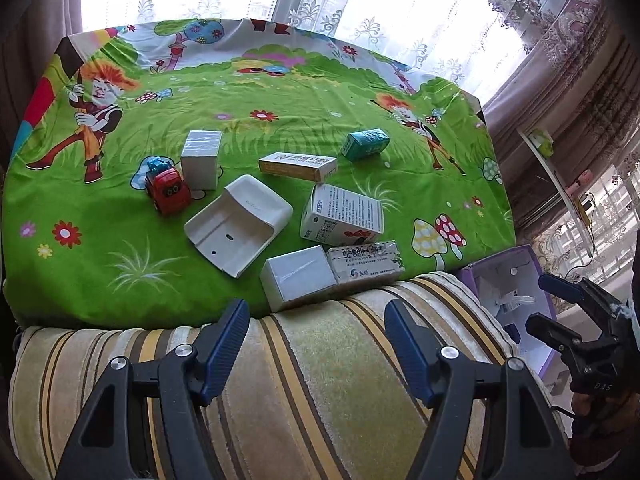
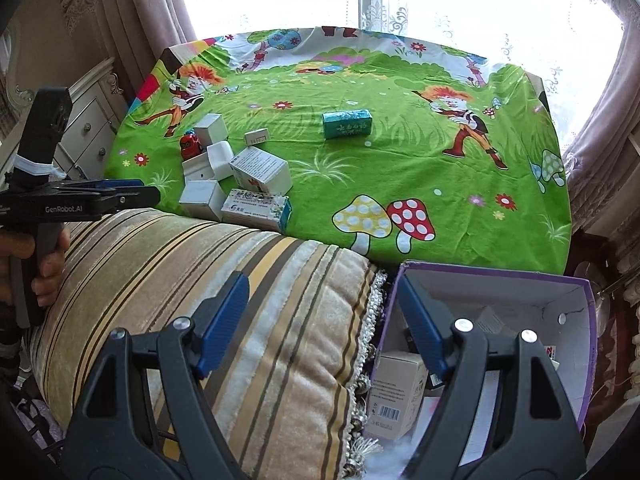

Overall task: Organize rigid objects
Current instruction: 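Move both tools back over the bedspread toward the remaining boxes, then grasp the small white box with the left gripper while the right gripper grasps a white cube box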

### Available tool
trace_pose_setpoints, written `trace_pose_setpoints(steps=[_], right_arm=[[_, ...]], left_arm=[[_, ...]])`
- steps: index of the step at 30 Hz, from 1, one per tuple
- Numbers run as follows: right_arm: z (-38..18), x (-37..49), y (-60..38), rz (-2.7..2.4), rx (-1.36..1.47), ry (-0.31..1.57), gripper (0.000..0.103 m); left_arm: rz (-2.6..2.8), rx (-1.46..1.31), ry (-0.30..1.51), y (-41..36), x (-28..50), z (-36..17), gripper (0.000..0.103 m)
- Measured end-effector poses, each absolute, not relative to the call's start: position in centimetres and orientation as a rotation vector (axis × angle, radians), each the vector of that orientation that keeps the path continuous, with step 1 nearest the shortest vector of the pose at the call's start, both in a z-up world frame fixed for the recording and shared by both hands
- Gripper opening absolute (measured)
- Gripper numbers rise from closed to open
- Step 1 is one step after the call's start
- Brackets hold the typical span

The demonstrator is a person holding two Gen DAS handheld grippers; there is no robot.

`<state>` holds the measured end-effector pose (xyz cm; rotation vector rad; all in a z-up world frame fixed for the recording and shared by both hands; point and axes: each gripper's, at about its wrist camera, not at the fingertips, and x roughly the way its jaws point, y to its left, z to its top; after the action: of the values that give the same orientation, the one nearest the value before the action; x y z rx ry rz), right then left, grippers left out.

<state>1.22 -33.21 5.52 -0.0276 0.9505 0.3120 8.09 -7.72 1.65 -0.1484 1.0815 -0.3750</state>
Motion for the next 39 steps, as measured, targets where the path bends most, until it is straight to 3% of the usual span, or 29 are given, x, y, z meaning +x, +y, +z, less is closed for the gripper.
trace_pose_setpoints(steps=[12,15,39], right_arm=[[5.1,2.8,-31.3,0.362,-0.041,0.954,0.079],[5.1,3.1,-31.0,0.375,-0.046,0.952,0.079],[4.9,9.3,-23.3,0.486,-0.097,0.987,0.079]], left_arm=[[-0.250,-0.143,1.224,-10.3,12.6,-1.9,0.071],[-0.243,-0.153,1.251,-10.3,13.1,-2.7,0.053],[-0.253,-0.377,1.079,-1.0,9.1,0.6,0.052]])
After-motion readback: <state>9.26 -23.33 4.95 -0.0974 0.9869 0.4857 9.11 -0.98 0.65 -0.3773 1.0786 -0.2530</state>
